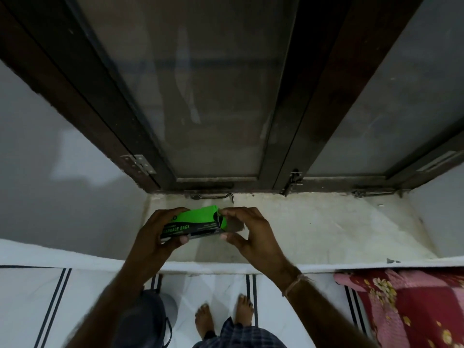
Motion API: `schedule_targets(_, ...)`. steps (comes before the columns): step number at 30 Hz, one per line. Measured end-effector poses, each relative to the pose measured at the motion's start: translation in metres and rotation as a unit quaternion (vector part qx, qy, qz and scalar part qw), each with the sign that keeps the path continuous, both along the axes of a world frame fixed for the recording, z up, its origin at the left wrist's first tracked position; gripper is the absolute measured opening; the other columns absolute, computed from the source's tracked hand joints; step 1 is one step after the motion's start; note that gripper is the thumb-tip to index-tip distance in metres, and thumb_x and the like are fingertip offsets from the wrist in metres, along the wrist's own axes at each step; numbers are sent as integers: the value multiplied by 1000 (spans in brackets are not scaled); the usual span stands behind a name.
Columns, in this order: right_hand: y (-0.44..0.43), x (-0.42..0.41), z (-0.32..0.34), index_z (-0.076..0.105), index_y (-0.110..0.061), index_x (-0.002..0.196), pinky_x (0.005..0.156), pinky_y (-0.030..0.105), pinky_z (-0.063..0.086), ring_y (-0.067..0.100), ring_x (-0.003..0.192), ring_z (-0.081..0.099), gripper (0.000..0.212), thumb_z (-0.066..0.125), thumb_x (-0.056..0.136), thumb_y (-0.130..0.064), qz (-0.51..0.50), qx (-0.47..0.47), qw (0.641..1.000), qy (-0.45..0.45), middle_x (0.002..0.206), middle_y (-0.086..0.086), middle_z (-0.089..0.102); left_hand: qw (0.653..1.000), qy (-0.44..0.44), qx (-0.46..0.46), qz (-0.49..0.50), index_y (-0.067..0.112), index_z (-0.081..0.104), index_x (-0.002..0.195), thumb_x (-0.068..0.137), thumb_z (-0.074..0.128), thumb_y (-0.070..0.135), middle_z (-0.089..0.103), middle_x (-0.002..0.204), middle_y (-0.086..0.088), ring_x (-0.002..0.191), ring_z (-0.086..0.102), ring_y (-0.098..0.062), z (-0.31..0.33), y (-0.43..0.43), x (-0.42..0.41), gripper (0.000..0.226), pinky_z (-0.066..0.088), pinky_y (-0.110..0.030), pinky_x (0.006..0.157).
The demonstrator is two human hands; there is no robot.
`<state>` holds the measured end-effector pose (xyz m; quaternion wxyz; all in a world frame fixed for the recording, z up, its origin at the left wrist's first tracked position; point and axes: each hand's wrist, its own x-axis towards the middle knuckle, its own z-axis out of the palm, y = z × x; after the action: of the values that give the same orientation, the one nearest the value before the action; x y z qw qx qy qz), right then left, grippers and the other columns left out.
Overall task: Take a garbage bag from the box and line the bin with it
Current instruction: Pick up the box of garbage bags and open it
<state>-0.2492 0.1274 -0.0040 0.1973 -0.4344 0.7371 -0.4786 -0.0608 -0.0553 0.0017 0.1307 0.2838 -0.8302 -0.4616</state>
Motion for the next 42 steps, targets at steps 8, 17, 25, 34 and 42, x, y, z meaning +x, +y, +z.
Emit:
schedule_targets(8,6,8,2,80,-9,101,84,13,48,3,96,70,14,77,89,-16,-40,-91,988,-118,101,-2,77,999,4,-25,20,73,50,117,81,82,27,58,120,24,109,57,14,8,4,-5,66,48,-7,85)
schedule_targets(17,4,10,-4,63,-16,140,95,28,55,17,112,68,39,61,102,-21,-10,-74,975,-208,120,4,73,992,-51,-116,-24,35,59,132,77,65,54,59,122,6,110,62,-17,32,1,-2,58,54,-29,88)
schedule_targets(25,-11,21,-6,60,-11,138,94,36,55,21,109,69,37,50,103,-18,-8,-118,844,-523,130,10,70,937,-87,-320,-108,21,61,136,79,85,23,58,128,-4,117,54,-29,89,2,-31,62,59,-41,79)
schedule_targets(34,-22,31,-3,53,-14,92,93,48,59,28,102,66,24,76,86,-13,-91,-220,786,-571,103,18,68,970,-88,-201,-107,30,60,136,81,63,55,58,130,3,116,57,-20,79,-21,-22,61,55,-39,89)
schedule_targets(42,-19,38,9,78,-5,112,81,26,58,12,91,67,23,74,90,-3,-143,-171,873,-433,109,13,77,998,-4,24,-56,30,62,130,71,72,48,63,128,9,116,60,2,57,-9,-4,63,50,-9,87)
